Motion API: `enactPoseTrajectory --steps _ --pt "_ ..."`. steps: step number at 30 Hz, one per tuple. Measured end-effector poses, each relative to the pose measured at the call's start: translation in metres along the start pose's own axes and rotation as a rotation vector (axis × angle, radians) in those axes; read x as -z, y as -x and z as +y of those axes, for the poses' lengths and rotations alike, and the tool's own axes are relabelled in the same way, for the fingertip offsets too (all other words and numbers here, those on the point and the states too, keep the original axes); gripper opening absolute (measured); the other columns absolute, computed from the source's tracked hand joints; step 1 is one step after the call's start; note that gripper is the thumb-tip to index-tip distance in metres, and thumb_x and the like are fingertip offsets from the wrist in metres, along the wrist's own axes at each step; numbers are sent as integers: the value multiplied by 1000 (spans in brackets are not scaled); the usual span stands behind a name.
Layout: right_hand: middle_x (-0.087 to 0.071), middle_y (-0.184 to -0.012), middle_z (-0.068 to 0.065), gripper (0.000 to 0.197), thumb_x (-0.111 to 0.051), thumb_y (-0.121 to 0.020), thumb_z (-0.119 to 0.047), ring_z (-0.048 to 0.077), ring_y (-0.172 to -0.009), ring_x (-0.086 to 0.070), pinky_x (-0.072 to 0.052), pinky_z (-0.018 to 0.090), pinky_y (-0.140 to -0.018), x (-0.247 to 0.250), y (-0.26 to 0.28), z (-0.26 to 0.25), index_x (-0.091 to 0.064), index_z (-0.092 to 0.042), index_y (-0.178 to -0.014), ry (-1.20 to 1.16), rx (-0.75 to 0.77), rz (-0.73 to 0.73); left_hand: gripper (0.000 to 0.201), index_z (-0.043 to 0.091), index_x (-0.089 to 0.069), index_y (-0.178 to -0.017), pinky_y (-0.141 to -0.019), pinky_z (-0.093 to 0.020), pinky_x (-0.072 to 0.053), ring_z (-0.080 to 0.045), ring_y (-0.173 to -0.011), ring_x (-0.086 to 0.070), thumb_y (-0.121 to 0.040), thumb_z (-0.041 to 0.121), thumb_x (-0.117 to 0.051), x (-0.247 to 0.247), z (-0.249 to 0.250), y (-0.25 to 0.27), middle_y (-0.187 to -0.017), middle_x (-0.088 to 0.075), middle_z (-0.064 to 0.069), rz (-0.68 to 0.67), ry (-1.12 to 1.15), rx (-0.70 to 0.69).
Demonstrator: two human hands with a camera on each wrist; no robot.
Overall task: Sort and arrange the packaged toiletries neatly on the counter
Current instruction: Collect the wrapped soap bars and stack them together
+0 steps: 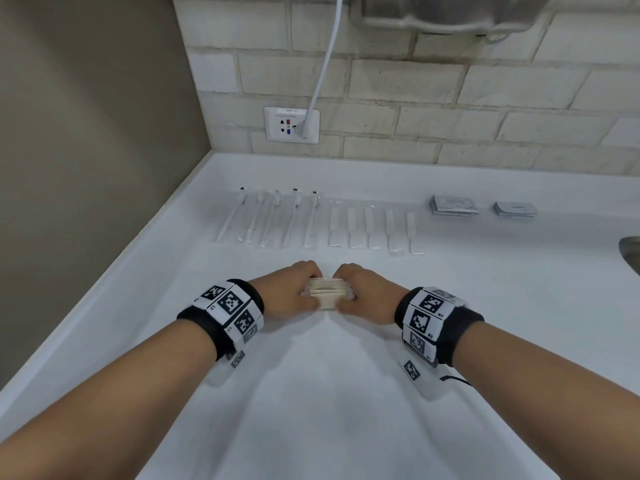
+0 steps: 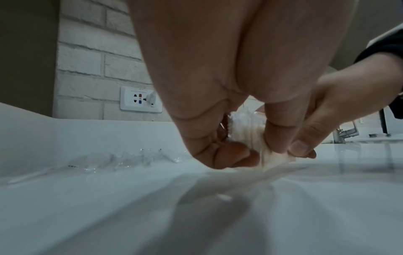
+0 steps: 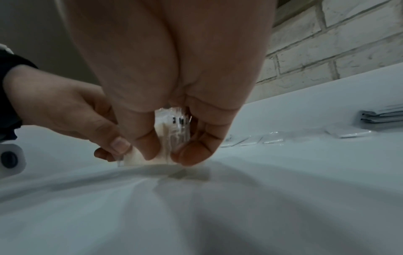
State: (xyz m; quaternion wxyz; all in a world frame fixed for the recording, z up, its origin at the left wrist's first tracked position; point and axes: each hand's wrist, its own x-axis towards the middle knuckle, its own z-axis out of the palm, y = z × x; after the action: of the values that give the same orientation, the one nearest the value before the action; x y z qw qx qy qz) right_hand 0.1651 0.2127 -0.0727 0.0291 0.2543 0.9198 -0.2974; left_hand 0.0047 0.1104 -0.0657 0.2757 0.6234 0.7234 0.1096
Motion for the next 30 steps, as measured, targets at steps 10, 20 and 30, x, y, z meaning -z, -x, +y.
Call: enactPoseTrajectory --steps 10,20,30 --pt "-46 -111 8 34 -57 -83 -18 27 -98 -56 -48 43 -90 -6 -1 -1 -51 -9 -115 63 -46 -85 34 15 -41 -119 -74 -31 -46 -21 -88 -56 -90 25 -55 -9 3 1 -114 -44 -2 -77 -30 50" --pt "-54 -95 -5 37 -74 -82 -21 5 -67 -48 -37 18 -60 33 25 18 -54 -13 -112 -211 -26 58 32 20 -62 -101 -62 -22 -45 -11 -68 -56 -75 24 -81 11 19 -1 -85 -59 9 77 353 22" --pt "-60 -89 0 21 -74 -81 -11 12 -83 -57 -45 27 -85 98 87 83 -64 -18 -98 -728 -111 123 36 14 -68 -99 -78 -22 -42 -10 -85 -57 -68 24 -82 6 96 -56 -90 -62 2 -10 745 -16"
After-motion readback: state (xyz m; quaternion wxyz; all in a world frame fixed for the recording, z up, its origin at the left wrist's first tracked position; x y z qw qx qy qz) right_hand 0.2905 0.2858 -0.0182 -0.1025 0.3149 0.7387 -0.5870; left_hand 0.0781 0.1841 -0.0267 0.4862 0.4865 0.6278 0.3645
